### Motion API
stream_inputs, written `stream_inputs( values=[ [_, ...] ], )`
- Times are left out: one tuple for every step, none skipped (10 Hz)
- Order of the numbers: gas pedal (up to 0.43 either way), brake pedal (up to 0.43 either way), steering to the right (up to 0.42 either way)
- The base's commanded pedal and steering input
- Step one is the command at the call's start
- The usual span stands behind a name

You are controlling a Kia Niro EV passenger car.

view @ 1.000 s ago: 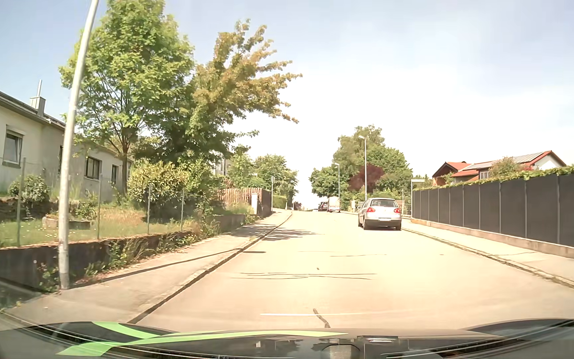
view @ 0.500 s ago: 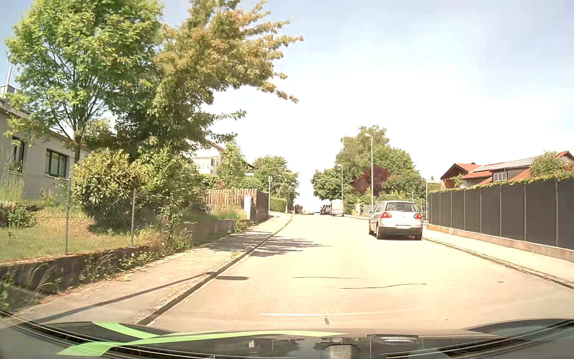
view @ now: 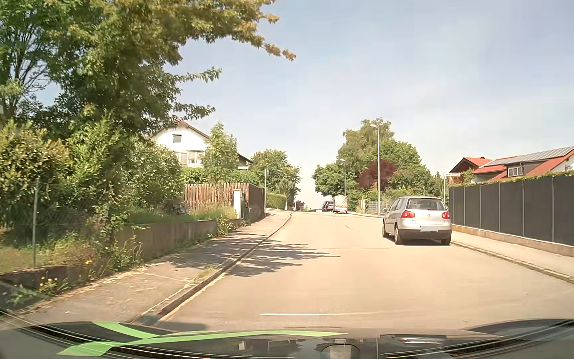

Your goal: Follow the waypoints while adhering to traffic rules and regulations

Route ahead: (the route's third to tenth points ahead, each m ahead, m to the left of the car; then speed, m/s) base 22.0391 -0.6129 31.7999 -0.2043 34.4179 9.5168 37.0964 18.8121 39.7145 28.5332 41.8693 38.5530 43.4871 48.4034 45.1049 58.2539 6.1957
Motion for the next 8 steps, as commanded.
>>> stream_inputs(
  values=[
    [0.0, 0.0, -0.001],
    [0.0, 0.0, 0.0],
    [0.0, 0.0, 0.0],
    [0.0, 0.0, 0.003],
    [0.0, 0.0, 0.006],
    [0.0, 0.0, 0.009],
    [0.0, 0.0, 0.011],
    [0.0, 0.0, 0.014]
  ],
)
